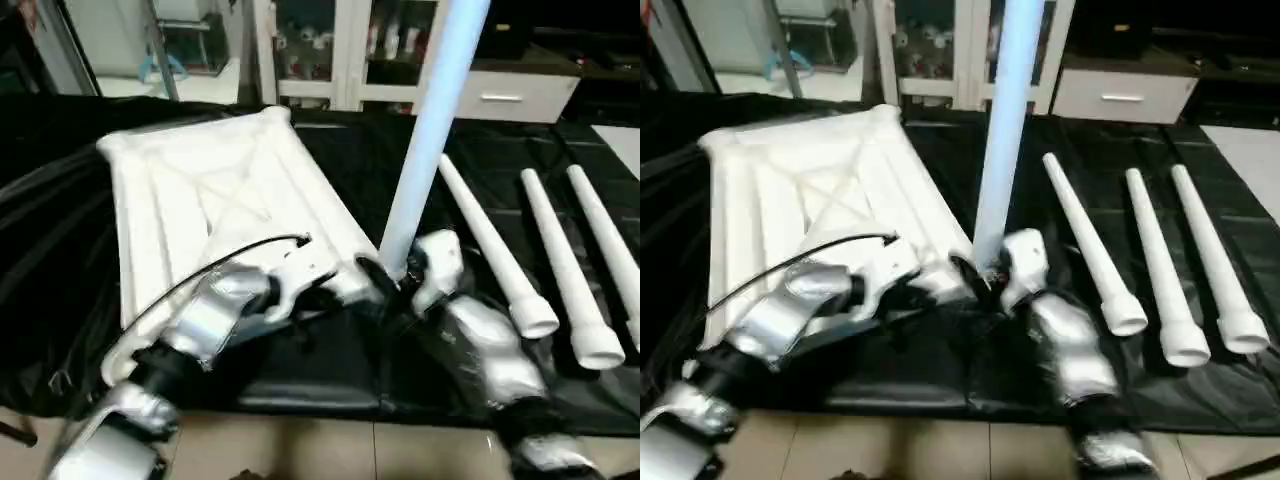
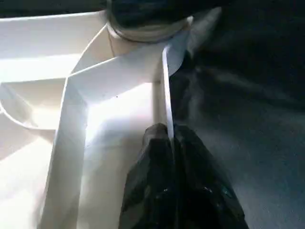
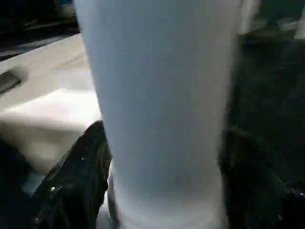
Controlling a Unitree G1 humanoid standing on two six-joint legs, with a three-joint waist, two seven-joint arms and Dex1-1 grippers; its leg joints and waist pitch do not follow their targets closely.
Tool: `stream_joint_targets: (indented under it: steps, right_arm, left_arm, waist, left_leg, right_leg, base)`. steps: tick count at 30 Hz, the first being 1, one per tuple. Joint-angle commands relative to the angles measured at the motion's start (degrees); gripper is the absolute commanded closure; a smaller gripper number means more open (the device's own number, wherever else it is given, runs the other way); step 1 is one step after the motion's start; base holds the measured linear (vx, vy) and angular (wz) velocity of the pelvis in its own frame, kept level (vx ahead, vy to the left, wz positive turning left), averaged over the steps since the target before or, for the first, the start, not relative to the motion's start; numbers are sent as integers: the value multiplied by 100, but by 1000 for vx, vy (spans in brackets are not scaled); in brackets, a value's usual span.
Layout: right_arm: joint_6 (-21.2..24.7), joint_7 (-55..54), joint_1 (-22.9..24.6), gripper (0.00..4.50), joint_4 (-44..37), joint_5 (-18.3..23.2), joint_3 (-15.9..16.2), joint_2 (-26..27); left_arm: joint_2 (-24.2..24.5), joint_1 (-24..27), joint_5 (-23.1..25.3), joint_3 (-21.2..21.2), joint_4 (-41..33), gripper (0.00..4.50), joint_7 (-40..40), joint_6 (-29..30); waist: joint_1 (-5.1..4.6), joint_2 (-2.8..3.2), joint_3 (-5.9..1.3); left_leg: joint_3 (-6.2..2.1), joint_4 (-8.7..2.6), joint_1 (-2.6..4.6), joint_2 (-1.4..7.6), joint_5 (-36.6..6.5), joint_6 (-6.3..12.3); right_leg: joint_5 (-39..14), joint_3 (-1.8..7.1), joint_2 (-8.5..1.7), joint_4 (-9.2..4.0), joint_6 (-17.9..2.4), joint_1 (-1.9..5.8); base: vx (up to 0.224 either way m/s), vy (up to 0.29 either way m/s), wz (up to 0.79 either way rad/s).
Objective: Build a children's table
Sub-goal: Rotate leg to tighten
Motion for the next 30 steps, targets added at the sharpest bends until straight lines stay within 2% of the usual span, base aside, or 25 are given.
stream_joint_targets:
  steps: [1, 3, 4, 7, 9, 10, 12, 15, 16, 17, 18, 21, 22, 30]
  right_arm:
    - [452, 783, 260, 99, -517, 227, 189, -404]
    - [731, 1158, 367, 99, -681, 337, 243, -610]
    - [774, 1255, 384, 99, -689, 332, 255, -668]
    - [910, 1418, 405, 99, -719, 289, 250, -755]
    - [953, 1405, 398, 99, -740, 302, 242, -736]
    - [904, 1326, 376, 99, -726, 265, 240, -707]
    - [960, 1336, 388, 99, -779, 296, 252, -715]
    - [978, 1387, 423, 99, -898, 295, 322, -746]
    - [776, 1382, 413, 99, -850, 177, 308, -706]
    - [730, 1386, 409, 124, -830, 151, 299, -691]
    - [744, 1411, 412, 124, -828, 153, 289, -681]
    - [841, 1515, 407, 141, -812, 227, 265, -682]
    - [839, 1536, 407, 164, -810, 227, 274, -691]
    - [733, 1620, 411, 175, -766, 198, 290, -704]
  left_arm:
    - [287, 180, 76, -397, -26, 450, -638, -18]
    - [408, 187, 46, -412, -89, 450, -839, -173]
    - [451, 196, 16, -421, -131, 450, -942, -209]
    - [591, 204, -1, -486, -233, 450, -1212, -257]
    - [619, 213, -16, -507, -249, 450, -1287, -236]
    - [642, 216, -12, -533, -262, 450, -1334, -248]
    - [656, 218, -9, -544, -271, 450, -1360, -268]
    - [696, 223, 1, -580, -296, 450, -1441, -295]
    - [715, 228, 14, -590, -303, 450, -1472, -308]
    - [719, 230, 18, -592, -305, 450, -1478, -312]
    - [723, 233, 19, -594, -312, 450, -1490, -309]
    - [731, 232, 32, -604, -313, 450, -1508, -303]
    - [735, 231, 35, -608, -315, 450, -1517, -300]
    - [752, 249, 50, -632, -325, 450, -1555, -311]
  waist:
    - [-9, 0, -367]
    - [7, -4, -341]
    - [2, -3, -334]
    - [-5, -6, -340]
    - [-7, 5, -338]
    - [-2, 3, -342]
    - [-7, -1, -346]
    - [-4, 2, -366]
    - [-1, 1, -371]
    - [-1, 0, -376]
    - [-1, -5, -375]
    - [6, -8, -373]
    - [8, -3, -371]
    - [23, -5, -387]
  left_leg:
    - [-145, -413, 92, 359, -1433, 406]
    - [-164, -445, 103, 367, -1754, 241]
    - [-166, -454, 122, 372, -1939, 153]
    - [-184, -464, 117, 376, -2004, 36]
    - [-178, -464, 141, 377, -2012, -6]
    - [-181, -465, 129, 375, -1978, -30]
    - [-185, -466, 120, 374, -1949, -32]
    - [-175, -448, 114, 365, -1768, 2]
    - [-166, -437, 117, 364, -1712, 27]
    - [-162, -431, 110, 361, -1643, 49]
    - [-160, -426, 105, 358, -1602, 75]
    - [-160, -421, 101, 358, -1590, 110]
    - [-161, -422, 108, 362, -1609, 106]
    - [-159, -410, 113, 360, -1525, 99]
  right_leg:
    - [-976, 296, -300, -305, -1361, 273]
    - [-1547, 303, -313, -362, -1219, 271]
    - [-1798, 305, -328, -392, -1168, 245]
    - [-1950, 308, -341, -401, -1119, 241]
    - [-1917, 311, -330, -403, -1122, 212]
    - [-1836, 312, -332, -388, -1145, 219]
    - [-1798, 310, -331, -378, -1144, 228]
    - [-1450, 310, -321, -338, -1217, 242]
    - [-1350, 311, -324, -328, -1258, 238]
    - [-1258, 309, -323, -314, -1290, 245]
    - [-1221, 308, -321, -307, -1312, 253]
    - [-1272, 307, -329, -313, -1323, 262]
    - [-1330, 307, -329, -318, -1314, 259]
    - [-1150, 305, -321, -290, -1351, 264]
  base:
    - [0, 0, 0]
    - [0, 0, 0]
    - [0, 0, 0]
    - [0, 0, 0]
    - [0, 0, 0]
    - [0, 0, 0]
    - [0, 0, 0]
    - [0, 0, 0]
    - [0, 0, 0]
    - [0, 0, 0]
    - [0, 0, 0]
    - [0, 0, 0]
    - [0, 0, 0]
    - [0, 0, 0]
